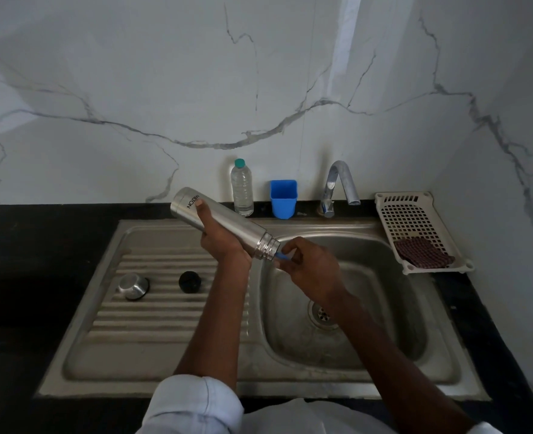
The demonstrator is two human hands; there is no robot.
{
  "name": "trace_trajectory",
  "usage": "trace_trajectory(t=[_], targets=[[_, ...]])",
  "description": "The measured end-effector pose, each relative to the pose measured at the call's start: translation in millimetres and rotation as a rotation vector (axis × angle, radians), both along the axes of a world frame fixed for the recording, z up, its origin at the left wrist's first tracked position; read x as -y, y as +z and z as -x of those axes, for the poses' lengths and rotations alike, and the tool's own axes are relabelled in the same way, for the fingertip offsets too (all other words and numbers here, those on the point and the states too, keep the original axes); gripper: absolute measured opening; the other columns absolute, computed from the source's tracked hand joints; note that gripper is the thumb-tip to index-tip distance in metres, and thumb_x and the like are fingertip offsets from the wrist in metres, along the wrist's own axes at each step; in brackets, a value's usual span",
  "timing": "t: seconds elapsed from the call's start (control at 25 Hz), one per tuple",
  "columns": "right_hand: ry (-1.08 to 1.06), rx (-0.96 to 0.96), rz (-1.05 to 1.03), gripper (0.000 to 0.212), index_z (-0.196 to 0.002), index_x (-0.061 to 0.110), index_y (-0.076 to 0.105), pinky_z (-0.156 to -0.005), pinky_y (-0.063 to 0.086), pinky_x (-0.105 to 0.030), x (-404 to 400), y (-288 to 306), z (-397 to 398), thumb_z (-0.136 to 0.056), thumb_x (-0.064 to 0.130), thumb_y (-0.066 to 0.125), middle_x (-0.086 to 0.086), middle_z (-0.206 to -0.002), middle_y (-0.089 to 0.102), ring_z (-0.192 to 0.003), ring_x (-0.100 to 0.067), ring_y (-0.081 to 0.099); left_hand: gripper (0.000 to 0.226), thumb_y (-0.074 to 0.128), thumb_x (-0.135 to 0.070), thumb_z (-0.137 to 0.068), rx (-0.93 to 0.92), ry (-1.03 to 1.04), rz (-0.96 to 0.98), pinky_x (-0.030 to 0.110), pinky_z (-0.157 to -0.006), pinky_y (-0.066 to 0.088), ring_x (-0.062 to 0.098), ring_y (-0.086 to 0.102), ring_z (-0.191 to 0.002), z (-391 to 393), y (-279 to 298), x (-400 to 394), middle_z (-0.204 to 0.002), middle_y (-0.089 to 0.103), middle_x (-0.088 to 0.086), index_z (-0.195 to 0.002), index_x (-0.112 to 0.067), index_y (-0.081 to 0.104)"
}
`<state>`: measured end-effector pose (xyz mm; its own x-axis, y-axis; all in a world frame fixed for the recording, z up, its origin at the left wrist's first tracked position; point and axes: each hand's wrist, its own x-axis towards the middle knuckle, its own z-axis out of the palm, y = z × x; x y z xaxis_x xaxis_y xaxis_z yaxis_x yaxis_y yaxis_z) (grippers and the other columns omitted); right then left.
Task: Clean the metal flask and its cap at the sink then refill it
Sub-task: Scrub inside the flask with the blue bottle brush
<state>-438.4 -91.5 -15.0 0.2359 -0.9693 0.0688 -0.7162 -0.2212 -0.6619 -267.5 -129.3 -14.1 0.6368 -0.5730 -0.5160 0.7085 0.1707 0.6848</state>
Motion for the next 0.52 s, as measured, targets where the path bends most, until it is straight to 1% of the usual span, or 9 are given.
trace_trajectory(t=[0.04, 0.08, 0.16, 0.24, 0.32, 0.4, 0.44, 0.48, 0.52], targets=[[-0.009, -0.016, 0.037, 0.016, -0.094, 0.029, 0.070, -0.068, 0.052, -0.030, -1.2, 0.4, 1.7, -0.084, 0.037, 0.080, 0.011, -0.080, 0.071, -0.072, -0.008, 0.064, 0.071, 0.077, -0.068, -0.080, 0.001, 0.004, 0.009, 0.052, -0.082, 0.065, 0.032, 0.079, -0.092, -1.6, 0.0, 0.2, -0.111, 0.077, 0.017, -0.119, -0.010, 0.068], [-0.021, -0.039, 0.068, 0.015, -0.094, 0.028, 0.071, -0.068, 0.051, -0.030, -1.3, -0.3, 1.6, -0.084, 0.035, 0.080, 0.010, -0.081, 0.071, -0.073, -0.010, 0.064, 0.073, 0.077, -0.068, -0.080, -0.002, 0.004, 0.021, 0.053, -0.082, 0.065, 0.032, 0.079, -0.091, -1.7, 0.0, 0.1, -0.112, 0.077, 0.019, -0.120, -0.008, 0.068], [-0.034, -0.056, 0.072, 0.008, -0.094, 0.024, 0.074, -0.068, 0.053, -0.032, -0.2, 0.6, -8.1, -0.091, 0.031, 0.072, 0.005, -0.082, 0.072, -0.074, -0.015, 0.066, 0.073, 0.076, -0.067, -0.082, 0.004, 0.010, 0.032, 0.053, -0.082, 0.065, 0.031, 0.079, -0.090, 1.8, -0.1, -0.1, -0.112, 0.077, 0.019, -0.121, -0.007, 0.068], [-0.010, 0.001, 0.004, 0.019, -0.090, 0.020, 0.074, -0.068, 0.056, -0.038, -1.7, -1.2, -20.0, -0.096, 0.032, 0.060, 0.001, -0.081, 0.072, -0.074, -0.021, 0.067, 0.070, 0.077, -0.067, -0.081, 0.023, -0.001, 0.032, 0.053, -0.082, 0.065, 0.033, 0.079, -0.092, 3.2, 1.8, -0.1, -0.111, 0.077, 0.020, -0.119, -0.008, 0.068], [0.003, 0.047, -0.085, 0.027, -0.085, 0.019, 0.071, -0.069, 0.055, -0.043, -0.1, -5.2, -3.5, -0.099, 0.033, 0.053, 0.000, -0.078, 0.070, -0.073, -0.022, 0.065, 0.060, 0.075, -0.066, -0.085, 0.035, 0.025, 0.063, 0.049, -0.080, 0.066, 0.033, 0.079, -0.093, -10.2, 9.5, 0.1, -0.110, 0.076, 0.018, -0.113, -0.014, 0.067], [0.035, 0.023, -0.146, 0.028, -0.081, 0.018, 0.070, -0.072, 0.053, -0.047, 6.2, -9.9, 40.3, -0.102, 0.029, 0.056, -0.003, -0.075, 0.068, -0.073, -0.024, 0.064, 0.049, 0.071, -0.062, -0.091, 0.046, 0.097, 0.116, 0.043, -0.075, 0.066, 0.030, 0.080, -0.089, -37.3, 17.5, -1.3, -0.110, 0.075, 0.015, -0.111, -0.017, 0.063], [0.015, 0.025, -0.166, 0.027, -0.080, 0.018, 0.071, -0.074, 0.053, -0.047, 5.3, -11.3, 59.0, -0.102, 0.028, 0.059, -0.004, -0.076, 0.069, -0.074, -0.026, 0.064, 0.048, 0.070, -0.061, -0.092, 0.041, 0.116, 0.132, 0.041, -0.073, 0.065, 0.028, 0.080, -0.086, -44.5, 19.4, -2.9, -0.110, 0.074, 0.015, -0.112, -0.017, 0.063], [0.001, 0.006, -0.176, 0.025, -0.081, 0.020, 0.072, -0.075, 0.053, -0.045, 4.9, -13.6, 66.1, -0.102, 0.026, 0.060, -0.004, -0.077, 0.069, -0.075, -0.025, 0.064, 0.050, 0.070, -0.061, -0.092, 0.038, 0.118, 0.126, 0.042, -0.073, 0.065, 0.027, 0.080, -0.084, -45.2, 18.0, -3.8, -0.111, 0.075, 0.016, -0.113, -0.016, 0.063], [0.017, -0.057, -0.174, 0.024, -0.082, 0.020, 0.071, -0.073, 0.051, -0.041, 5.9, -12.4, 59.7, -0.101, 0.025, 0.059, -0.002, -0.078, 0.067, -0.074, -0.022, 0.062, 0.052, 0.071, -0.062, -0.091, 0.049, 0.096, 0.089, 0.044, -0.075, 0.066, 0.028, 0.080, -0.084, -37.4, 14.5, -4.0, -0.111, 0.075, 0.016, -0.113, -0.016, 0.064]])
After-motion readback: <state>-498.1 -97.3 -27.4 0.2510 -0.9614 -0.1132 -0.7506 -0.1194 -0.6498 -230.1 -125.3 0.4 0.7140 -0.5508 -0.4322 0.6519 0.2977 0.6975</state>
